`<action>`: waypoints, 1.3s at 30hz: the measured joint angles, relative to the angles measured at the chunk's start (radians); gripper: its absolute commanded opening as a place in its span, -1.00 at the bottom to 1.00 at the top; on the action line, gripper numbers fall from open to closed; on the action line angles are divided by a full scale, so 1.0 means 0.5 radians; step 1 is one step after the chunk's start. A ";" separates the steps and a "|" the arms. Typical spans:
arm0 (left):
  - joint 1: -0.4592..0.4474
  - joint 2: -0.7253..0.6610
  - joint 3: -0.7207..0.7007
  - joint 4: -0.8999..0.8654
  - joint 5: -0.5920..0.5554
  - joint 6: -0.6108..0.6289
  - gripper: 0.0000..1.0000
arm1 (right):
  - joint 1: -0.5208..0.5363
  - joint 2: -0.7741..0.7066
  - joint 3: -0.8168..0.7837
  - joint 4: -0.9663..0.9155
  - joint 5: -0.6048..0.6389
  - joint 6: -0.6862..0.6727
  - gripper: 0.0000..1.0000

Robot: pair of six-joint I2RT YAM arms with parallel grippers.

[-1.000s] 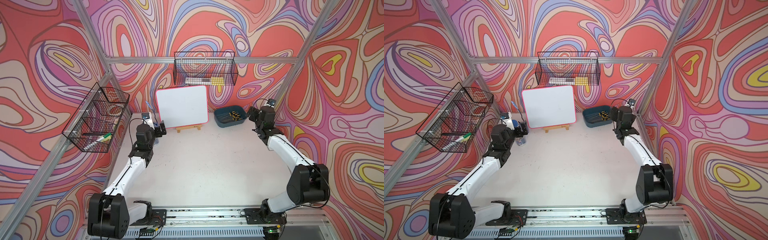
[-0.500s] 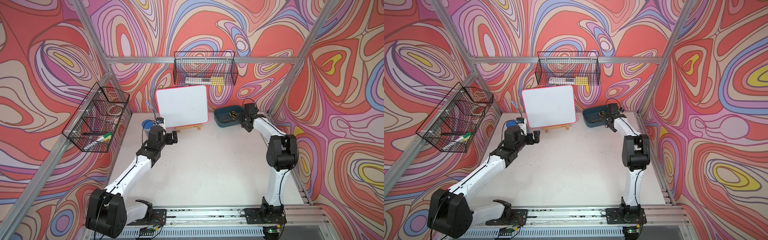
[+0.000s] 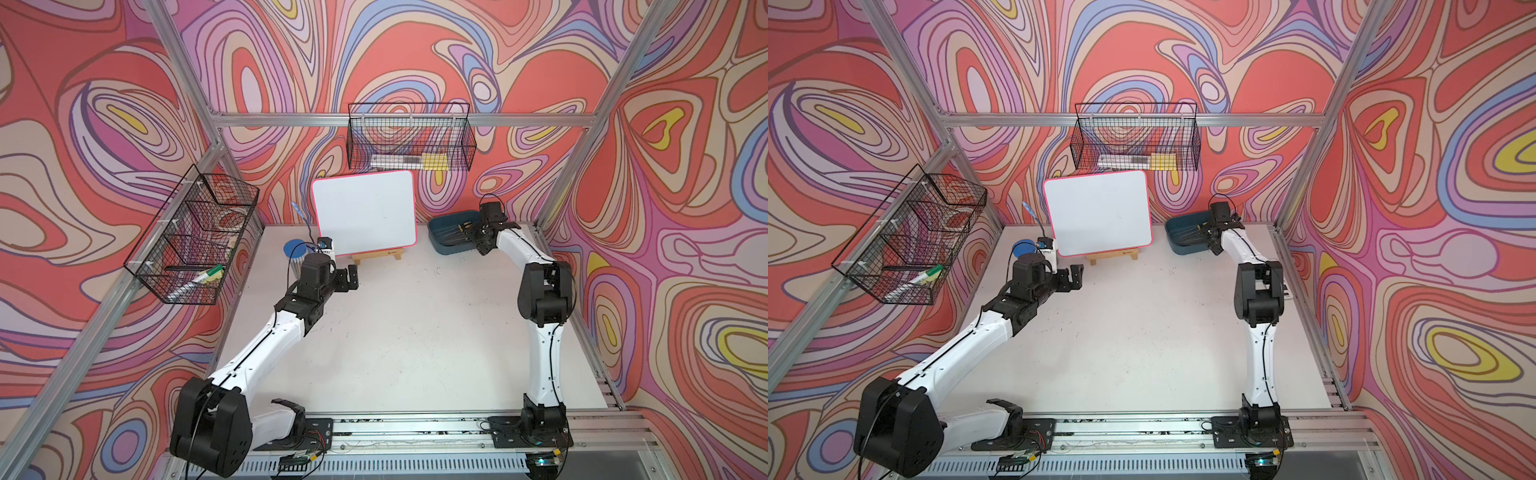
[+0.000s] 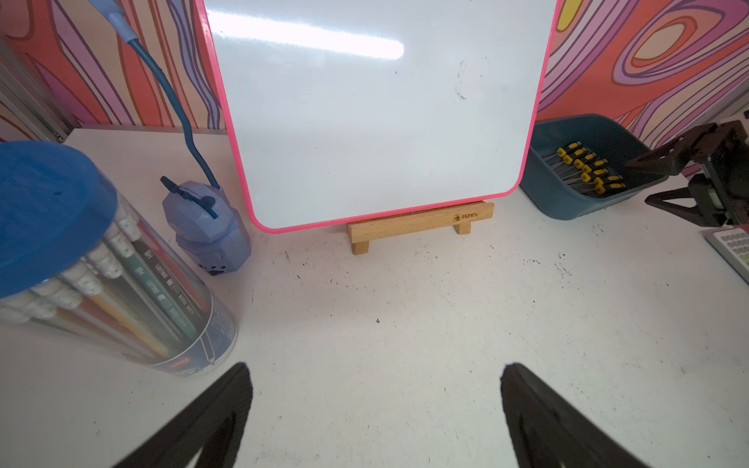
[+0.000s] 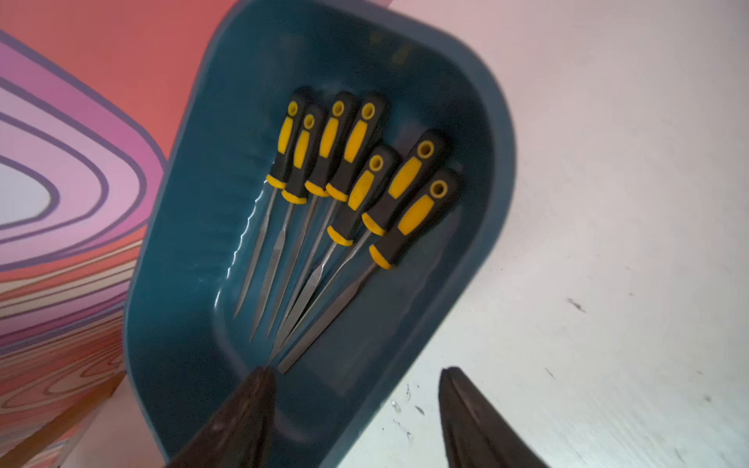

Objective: Take the file tool out of the storage box
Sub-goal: Move the storage box to the center of the board.

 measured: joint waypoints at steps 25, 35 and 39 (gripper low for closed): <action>-0.011 0.089 0.063 -0.028 -0.019 -0.001 0.99 | -0.015 0.040 -0.093 0.008 -0.114 -0.050 -0.89; -0.011 0.092 0.106 -0.069 0.003 -0.001 0.99 | -0.009 -0.267 -0.401 -0.194 -0.092 -0.468 -1.00; -0.011 0.120 0.127 -0.095 0.034 -0.005 0.99 | 0.005 -0.449 -0.579 -0.295 -0.082 -0.694 -1.00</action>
